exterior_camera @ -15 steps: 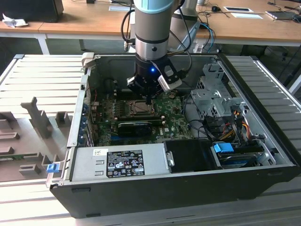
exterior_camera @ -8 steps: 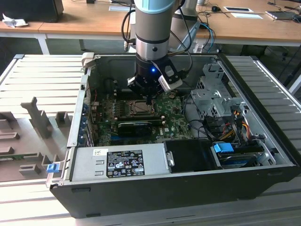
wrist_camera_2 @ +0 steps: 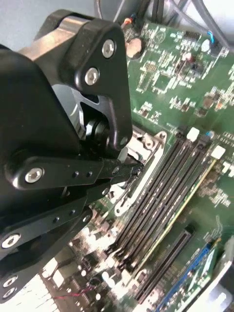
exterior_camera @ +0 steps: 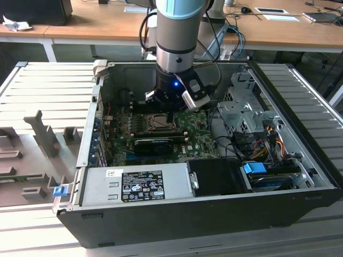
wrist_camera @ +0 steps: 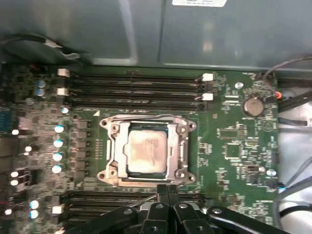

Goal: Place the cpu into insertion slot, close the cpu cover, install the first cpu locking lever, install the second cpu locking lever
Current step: 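Install the second cpu locking lever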

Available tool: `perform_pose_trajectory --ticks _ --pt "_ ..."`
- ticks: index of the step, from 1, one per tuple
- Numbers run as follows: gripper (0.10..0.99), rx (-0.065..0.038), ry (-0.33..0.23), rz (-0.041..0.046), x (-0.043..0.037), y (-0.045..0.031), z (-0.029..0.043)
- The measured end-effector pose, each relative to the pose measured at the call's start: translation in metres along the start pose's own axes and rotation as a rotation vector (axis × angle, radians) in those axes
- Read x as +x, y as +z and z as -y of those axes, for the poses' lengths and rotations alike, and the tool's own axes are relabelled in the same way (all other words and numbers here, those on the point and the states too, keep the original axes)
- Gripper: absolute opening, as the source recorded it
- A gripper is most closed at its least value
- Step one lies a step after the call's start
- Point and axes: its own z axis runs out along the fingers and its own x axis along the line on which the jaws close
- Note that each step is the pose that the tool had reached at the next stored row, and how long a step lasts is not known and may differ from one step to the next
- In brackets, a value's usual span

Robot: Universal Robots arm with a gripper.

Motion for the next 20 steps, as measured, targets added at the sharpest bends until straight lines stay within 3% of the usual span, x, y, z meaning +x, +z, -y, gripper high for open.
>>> perform_pose_trajectory --ticks 2,6,8,9,15,20 --pt "0.106 -0.003 0.000 -0.0062 0.0002 0.0012 0.0025" --pt "0.106 -0.009 -0.001 -0.0066 0.0007 0.0015 0.0080" --pt "0.106 -0.028 -0.002 -0.0060 0.0042 0.0014 0.0113" --pt "0.106 -0.033 -0.002 -0.0059 0.0058 0.0015 0.0121" --pt "0.106 -0.035 -0.010 -0.0067 0.0277 0.0052 0.0140" --pt "0.106 -0.041 -0.034 -0.0092 0.0344 0.0154 0.0152"
